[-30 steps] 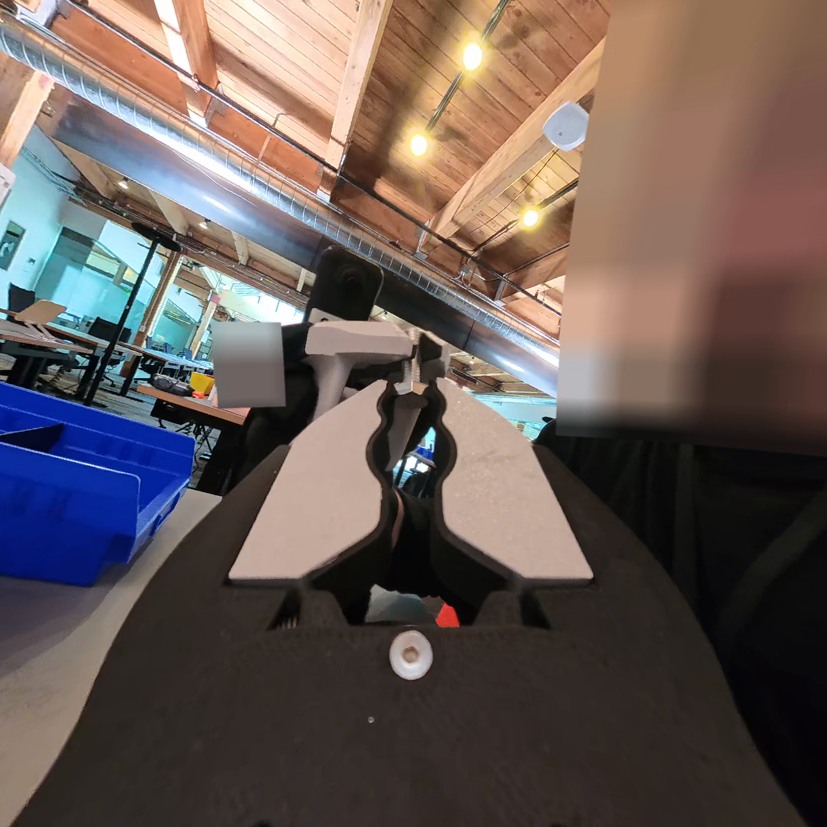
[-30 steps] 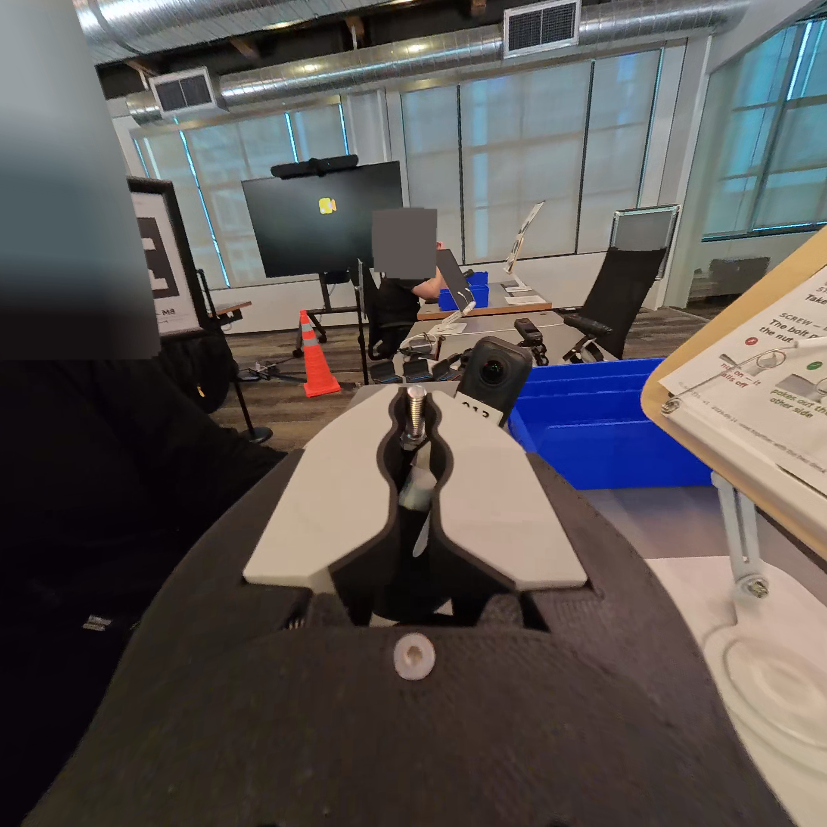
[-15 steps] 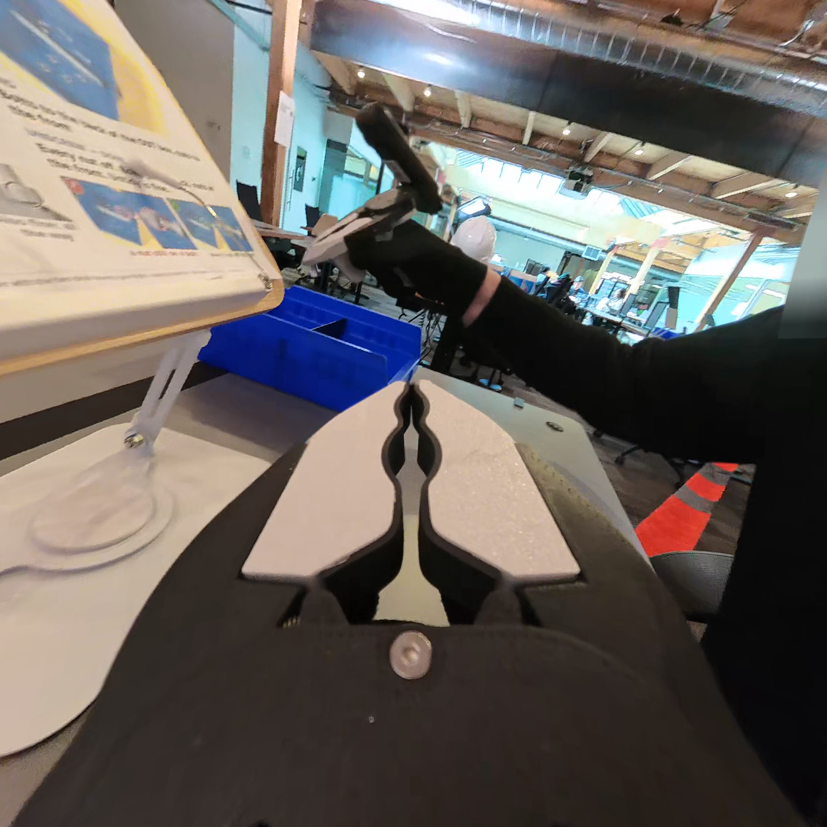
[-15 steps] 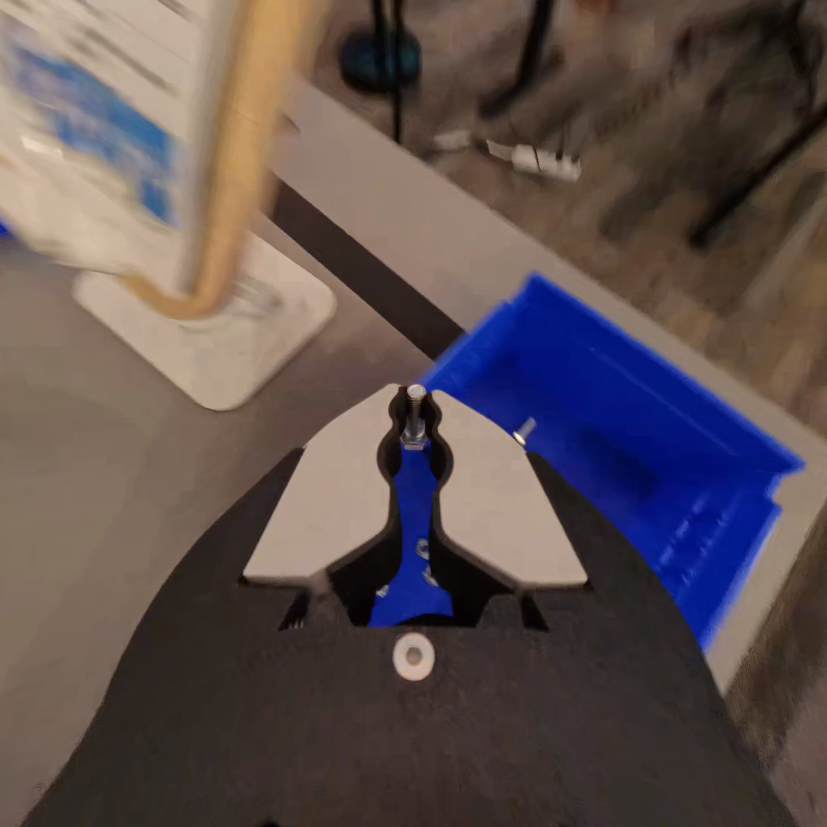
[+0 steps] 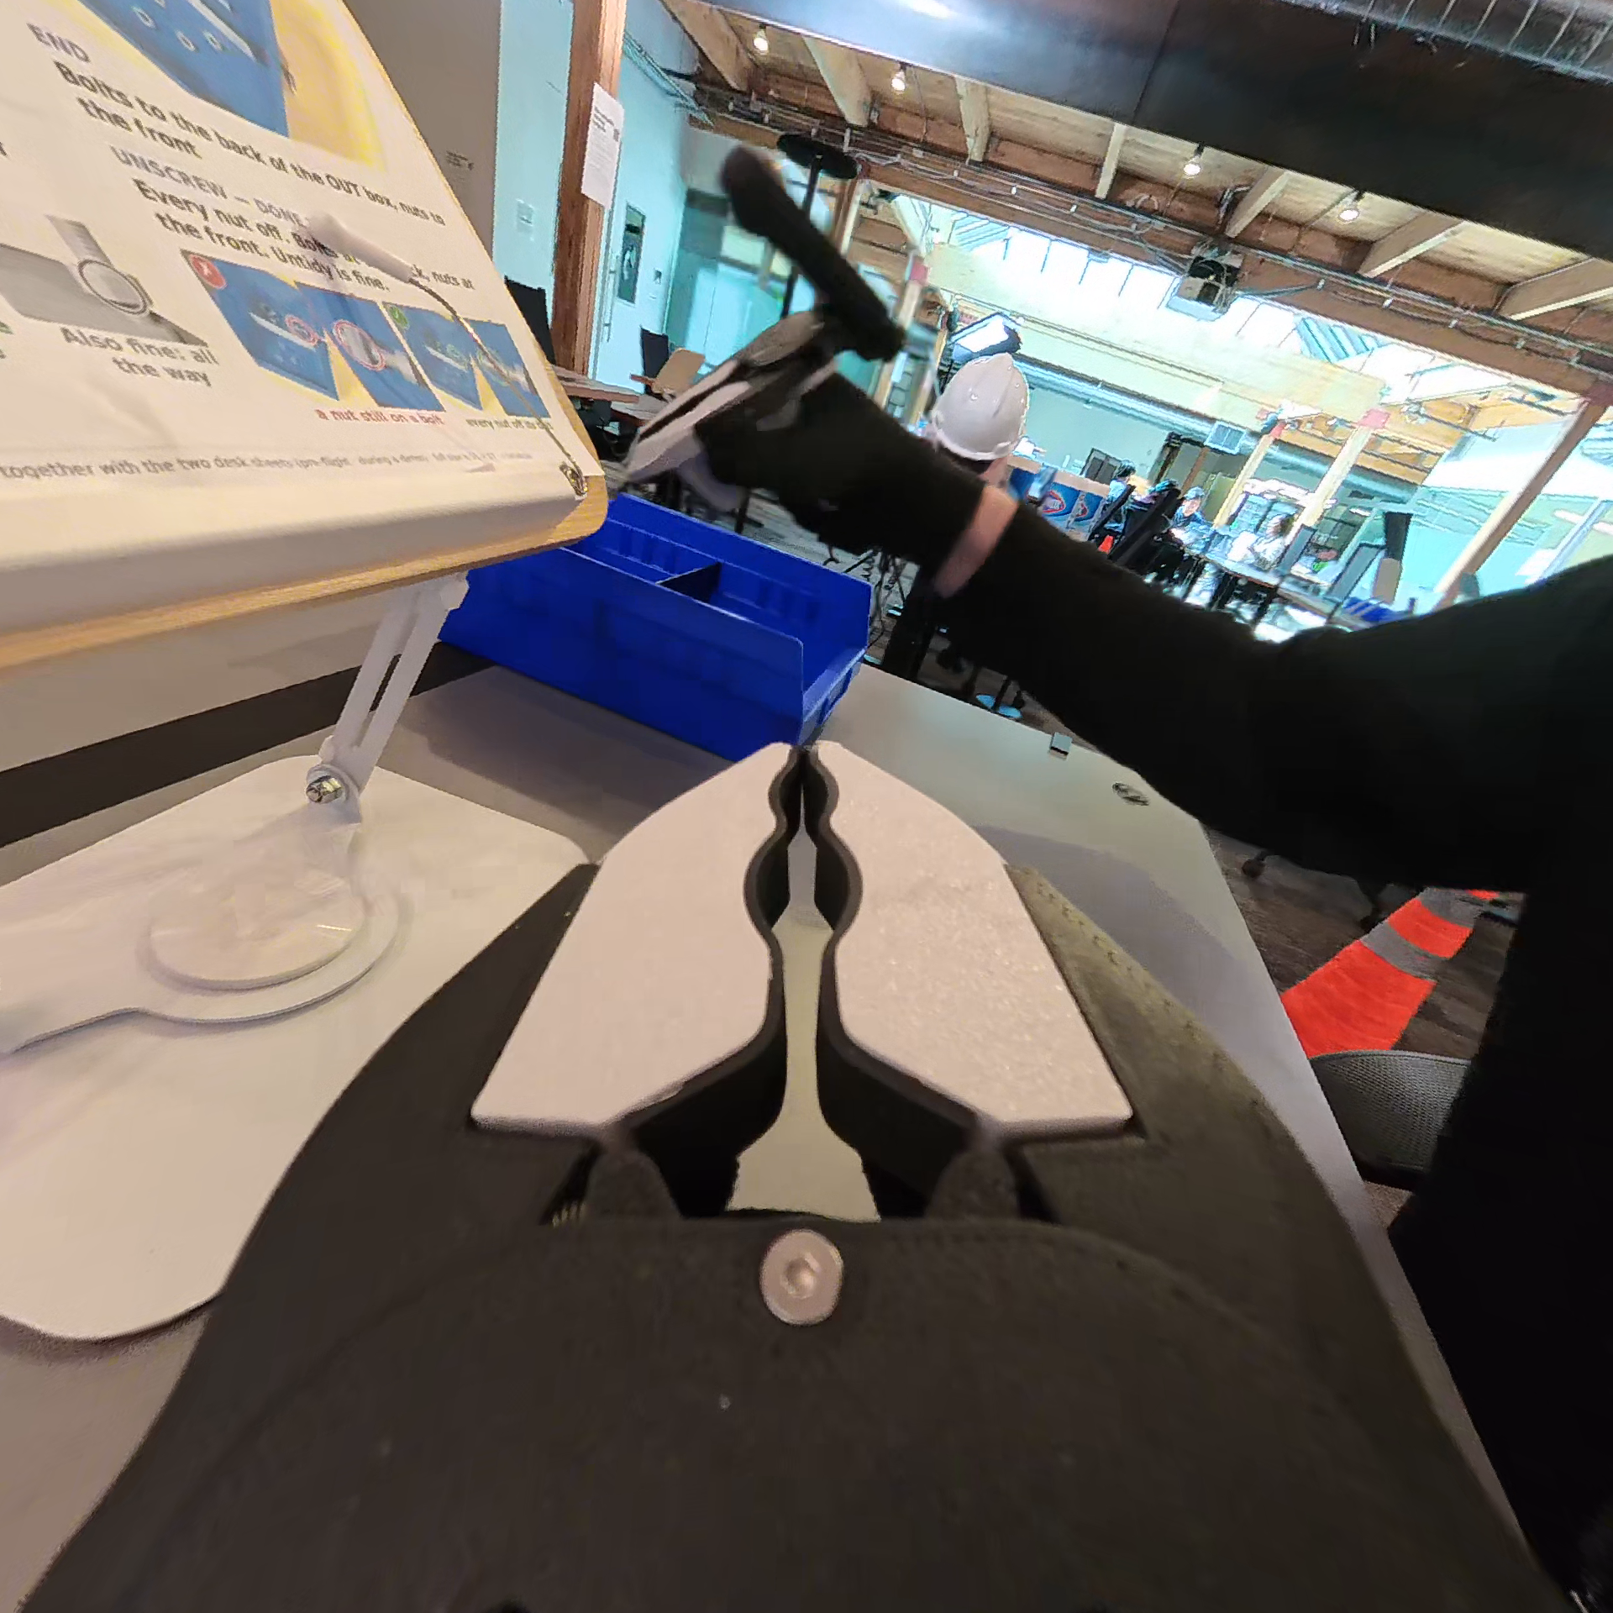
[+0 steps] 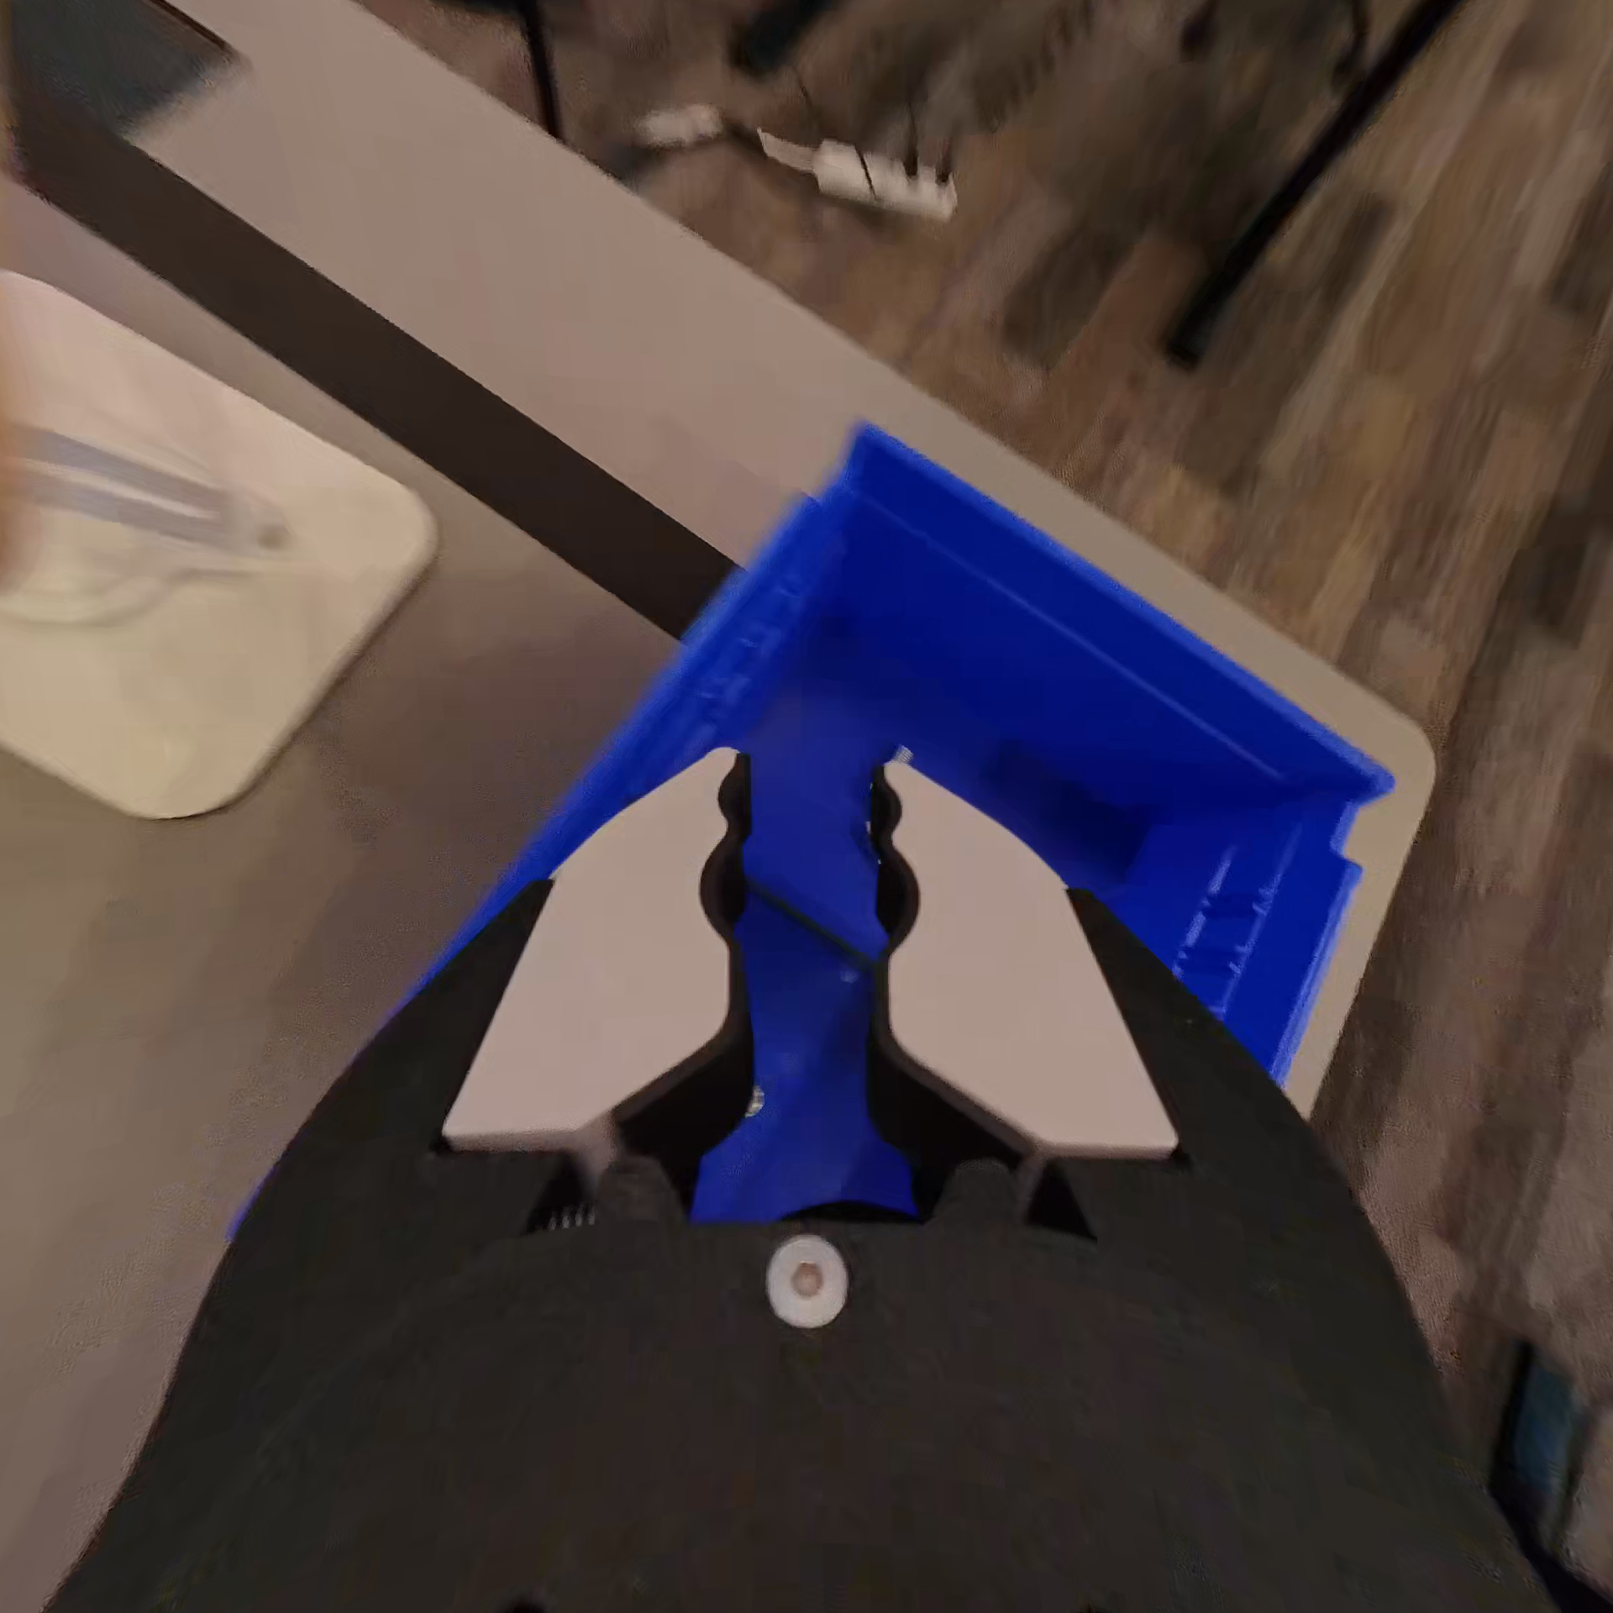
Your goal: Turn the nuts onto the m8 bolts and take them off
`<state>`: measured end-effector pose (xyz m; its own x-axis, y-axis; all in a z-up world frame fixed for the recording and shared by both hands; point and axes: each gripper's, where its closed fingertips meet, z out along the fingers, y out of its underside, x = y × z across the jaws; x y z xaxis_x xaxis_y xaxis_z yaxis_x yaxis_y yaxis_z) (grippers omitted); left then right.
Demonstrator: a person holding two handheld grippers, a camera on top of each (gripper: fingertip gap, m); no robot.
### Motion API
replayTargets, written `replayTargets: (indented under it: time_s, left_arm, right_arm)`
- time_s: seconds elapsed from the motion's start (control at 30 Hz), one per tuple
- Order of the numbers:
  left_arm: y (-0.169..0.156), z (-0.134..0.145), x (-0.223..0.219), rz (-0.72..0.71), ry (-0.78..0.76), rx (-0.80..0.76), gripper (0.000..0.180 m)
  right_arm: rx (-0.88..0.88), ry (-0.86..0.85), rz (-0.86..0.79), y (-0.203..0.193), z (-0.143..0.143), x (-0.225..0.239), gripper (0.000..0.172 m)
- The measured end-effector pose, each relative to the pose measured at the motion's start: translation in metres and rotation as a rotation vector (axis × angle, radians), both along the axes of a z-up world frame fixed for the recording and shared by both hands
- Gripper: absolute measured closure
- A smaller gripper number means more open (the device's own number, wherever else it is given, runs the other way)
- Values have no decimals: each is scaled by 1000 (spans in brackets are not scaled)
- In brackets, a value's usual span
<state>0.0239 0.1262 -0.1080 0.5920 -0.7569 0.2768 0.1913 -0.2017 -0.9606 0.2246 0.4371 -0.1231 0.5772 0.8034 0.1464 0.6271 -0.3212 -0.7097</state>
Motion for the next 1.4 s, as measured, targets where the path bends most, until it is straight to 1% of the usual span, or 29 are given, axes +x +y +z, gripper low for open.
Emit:
replayTargets:
  time_s: [0.1,0.13,0.2,0.27,0.3,0.4,0.47,0.5,0.57,0.67,0.7,0.8,0.87,0.93,1.0,1.07,1.17,1.27,1.4]
  left_arm:
    - [-3,3,-13,64,53,20,180]
    - [-4,4,-21,99,69,26,180]
    - [-8,6,-48,197,106,29,176]
    - [-13,9,-84,321,120,20,173]
    - [-15,7,-105,399,151,1,170]
    - [-20,-7,-167,611,345,-87,162]
    - [-21,-14,-201,693,466,-147,162]
    - [-20,-14,-215,713,497,-172,162]
    - [-11,-19,-238,723,543,-246,162]
    - [8,-38,-268,712,688,-387,163]
    - [15,-48,-275,700,737,-436,164]
    - [27,-93,-291,606,857,-671,160]
    - [34,-112,-303,599,952,-731,160]
    - [37,-133,-308,558,993,-823,154]
    - [43,-142,-316,569,1036,-841,155]
    - [46,-150,-319,555,1027,-879,154]
    - [47,-162,-328,550,1064,-939,154]
    - [51,-165,-326,524,1007,-959,165]
    - [55,-162,-328,531,1026,-916,165]
  right_arm:
    - [106,121,112,-62,39,-16,152]
    - [128,169,169,-88,49,-23,157]
    - [150,234,251,-134,56,-36,160]
    - [162,262,353,-178,52,-52,163]
    - [163,273,368,-192,48,-57,163]
    - [74,389,465,-237,36,-81,166]
    - [57,404,502,-253,21,-97,166]
    - [45,401,539,-262,11,-105,167]
    - [13,394,567,-275,-7,-120,169]
    - [-8,384,625,-292,-28,-138,170]
    - [-19,390,639,-295,-33,-143,170]
    - [-33,403,660,-301,-44,-152,171]
    - [-40,390,675,-304,-50,-154,172]
    - [-39,382,685,-306,-54,-154,172]
    - [-45,385,689,-306,-56,-154,172]
    - [-54,394,690,-305,-56,-153,172]
    - [-57,396,698,-306,-56,-152,172]
    - [-55,393,707,-308,-56,-152,172]
    - [-44,395,710,-309,-54,-153,172]
